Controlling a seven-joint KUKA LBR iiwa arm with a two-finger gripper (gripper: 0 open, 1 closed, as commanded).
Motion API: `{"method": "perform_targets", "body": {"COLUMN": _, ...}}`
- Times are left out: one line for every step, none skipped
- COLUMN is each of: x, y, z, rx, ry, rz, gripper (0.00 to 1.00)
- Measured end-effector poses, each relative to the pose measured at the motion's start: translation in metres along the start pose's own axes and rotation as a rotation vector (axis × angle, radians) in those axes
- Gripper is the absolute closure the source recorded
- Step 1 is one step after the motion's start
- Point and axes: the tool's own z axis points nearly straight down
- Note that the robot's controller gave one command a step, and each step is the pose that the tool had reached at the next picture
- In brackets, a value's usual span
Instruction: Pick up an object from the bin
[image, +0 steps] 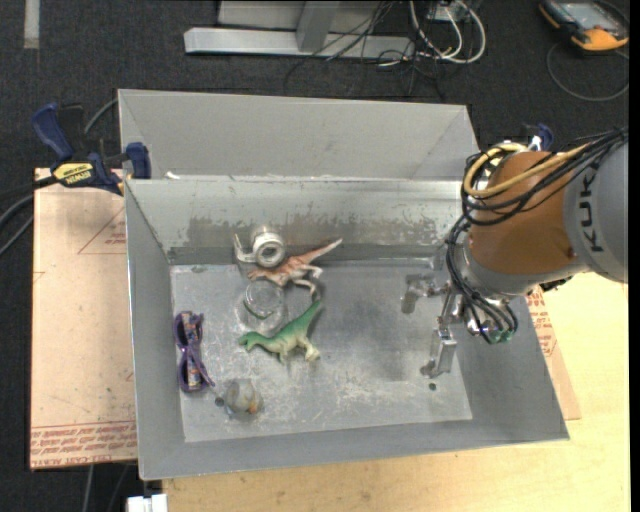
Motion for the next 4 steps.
{"method": "perform_targets", "body": {"x": -0.04, "y": 0.029, "z": 0.027, "rx": -0.003, "ry": -0.005, "rz": -0.043, "gripper": 0.0}}
{"method": "perform_targets", "body": {"x": -0.039, "y": 0.029, "z": 0.027, "rx": -0.003, "ry": -0.004, "rz": -0.041, "gripper": 0.0}}
{"method": "perform_targets", "body": {"x": -0.092, "y": 0.04, "z": 0.021, "rx": -0.002, "ry": -0.009, "rz": -0.325, "gripper": 0.0}}
{"method": "perform_targets", "body": {"x": -0.078, "y": 0.119, "z": 0.041, "rx": -0.003, "ry": -0.007, "rz": -0.173, "gripper": 0.0}}
